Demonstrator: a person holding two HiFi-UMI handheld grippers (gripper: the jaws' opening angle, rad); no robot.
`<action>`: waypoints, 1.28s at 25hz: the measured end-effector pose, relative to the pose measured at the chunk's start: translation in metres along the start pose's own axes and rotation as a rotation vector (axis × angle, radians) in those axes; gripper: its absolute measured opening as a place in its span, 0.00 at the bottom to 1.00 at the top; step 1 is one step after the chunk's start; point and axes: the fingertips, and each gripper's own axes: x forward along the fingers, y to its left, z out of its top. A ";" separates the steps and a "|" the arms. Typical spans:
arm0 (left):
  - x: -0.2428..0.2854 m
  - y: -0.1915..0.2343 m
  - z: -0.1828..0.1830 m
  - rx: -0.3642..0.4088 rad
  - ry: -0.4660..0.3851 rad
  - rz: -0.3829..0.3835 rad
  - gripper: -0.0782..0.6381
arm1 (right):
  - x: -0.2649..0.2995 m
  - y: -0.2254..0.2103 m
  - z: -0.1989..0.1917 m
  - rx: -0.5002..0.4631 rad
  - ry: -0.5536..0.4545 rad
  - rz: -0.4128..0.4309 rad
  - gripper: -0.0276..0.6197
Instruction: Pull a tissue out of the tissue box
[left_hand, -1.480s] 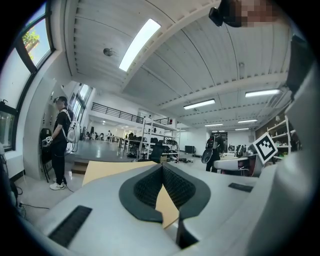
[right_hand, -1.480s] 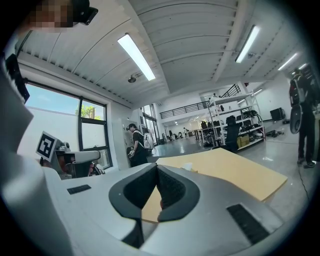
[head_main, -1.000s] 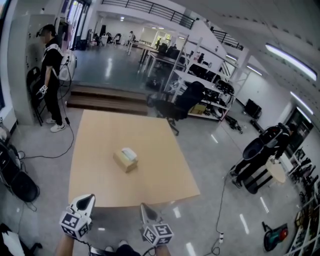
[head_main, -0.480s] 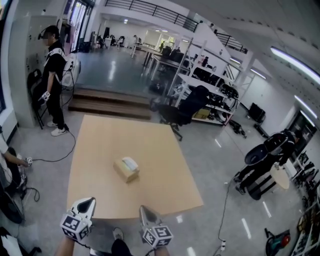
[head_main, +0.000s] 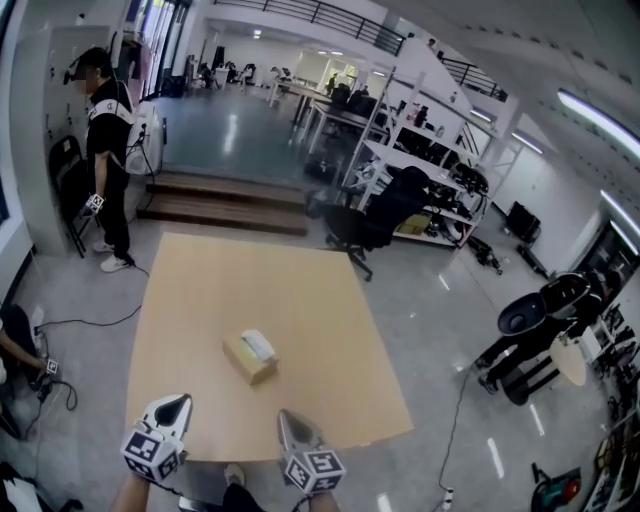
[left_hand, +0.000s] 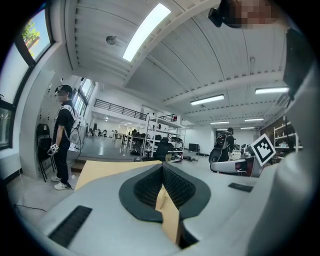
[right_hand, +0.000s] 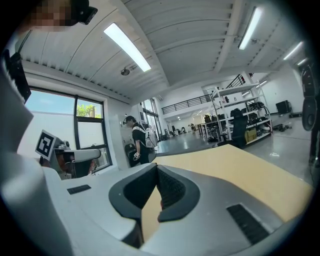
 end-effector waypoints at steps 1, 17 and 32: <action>0.005 0.003 -0.001 -0.002 0.001 0.001 0.12 | 0.005 -0.003 0.000 0.000 0.005 0.002 0.06; 0.083 0.038 -0.007 -0.029 0.046 0.028 0.12 | 0.079 -0.053 0.002 0.033 0.063 0.026 0.06; 0.118 0.059 -0.028 -0.084 0.121 0.046 0.12 | 0.119 -0.074 -0.012 0.054 0.134 0.033 0.06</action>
